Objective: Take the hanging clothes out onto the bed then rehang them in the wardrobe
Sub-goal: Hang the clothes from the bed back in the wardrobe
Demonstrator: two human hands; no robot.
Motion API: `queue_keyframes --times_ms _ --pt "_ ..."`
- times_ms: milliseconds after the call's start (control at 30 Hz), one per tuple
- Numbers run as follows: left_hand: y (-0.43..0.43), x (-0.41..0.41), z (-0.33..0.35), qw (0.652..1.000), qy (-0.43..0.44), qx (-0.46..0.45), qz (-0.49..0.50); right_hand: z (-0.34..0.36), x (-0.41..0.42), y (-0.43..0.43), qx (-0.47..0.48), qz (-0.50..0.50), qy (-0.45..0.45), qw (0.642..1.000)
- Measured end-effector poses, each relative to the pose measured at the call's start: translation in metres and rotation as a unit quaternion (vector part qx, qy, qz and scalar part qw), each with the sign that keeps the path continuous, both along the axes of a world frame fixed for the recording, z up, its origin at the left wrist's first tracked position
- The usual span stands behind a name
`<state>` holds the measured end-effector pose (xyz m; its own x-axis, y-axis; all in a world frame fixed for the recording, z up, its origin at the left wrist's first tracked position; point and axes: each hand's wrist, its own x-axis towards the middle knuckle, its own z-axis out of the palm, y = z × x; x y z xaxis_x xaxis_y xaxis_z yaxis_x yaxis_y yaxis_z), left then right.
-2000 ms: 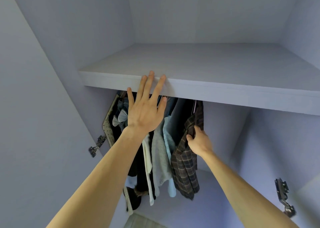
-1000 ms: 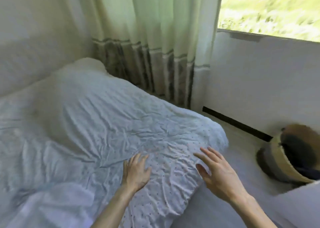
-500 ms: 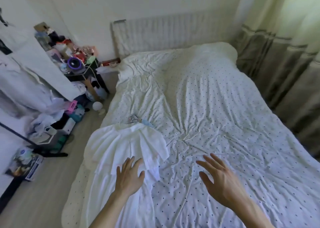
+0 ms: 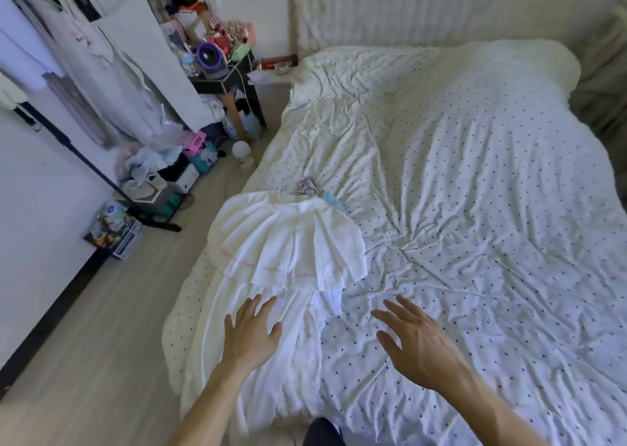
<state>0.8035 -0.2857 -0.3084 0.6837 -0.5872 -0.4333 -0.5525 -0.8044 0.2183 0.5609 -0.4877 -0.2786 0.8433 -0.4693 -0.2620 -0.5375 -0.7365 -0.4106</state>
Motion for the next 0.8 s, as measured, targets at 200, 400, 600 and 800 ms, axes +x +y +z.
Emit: queue_keyframes --times_ms 200,400,600,800 --pt "-0.007 0.062 -0.026 0.999 0.036 0.035 -0.006 -0.029 0.069 -0.008 0.023 0.011 0.051 0.998" --pt "-0.065 0.198 -0.057 0.995 0.031 0.071 -0.055 -0.079 0.191 -0.040 0.050 -0.010 0.101 0.994" --pt "-0.151 0.342 -0.106 0.988 0.004 0.102 -0.112 -0.148 0.314 -0.083 0.074 -0.042 0.152 0.985" --pt "-0.228 0.442 -0.170 0.986 -0.002 0.103 -0.130 -0.218 0.393 -0.108 0.067 -0.035 0.195 0.978"
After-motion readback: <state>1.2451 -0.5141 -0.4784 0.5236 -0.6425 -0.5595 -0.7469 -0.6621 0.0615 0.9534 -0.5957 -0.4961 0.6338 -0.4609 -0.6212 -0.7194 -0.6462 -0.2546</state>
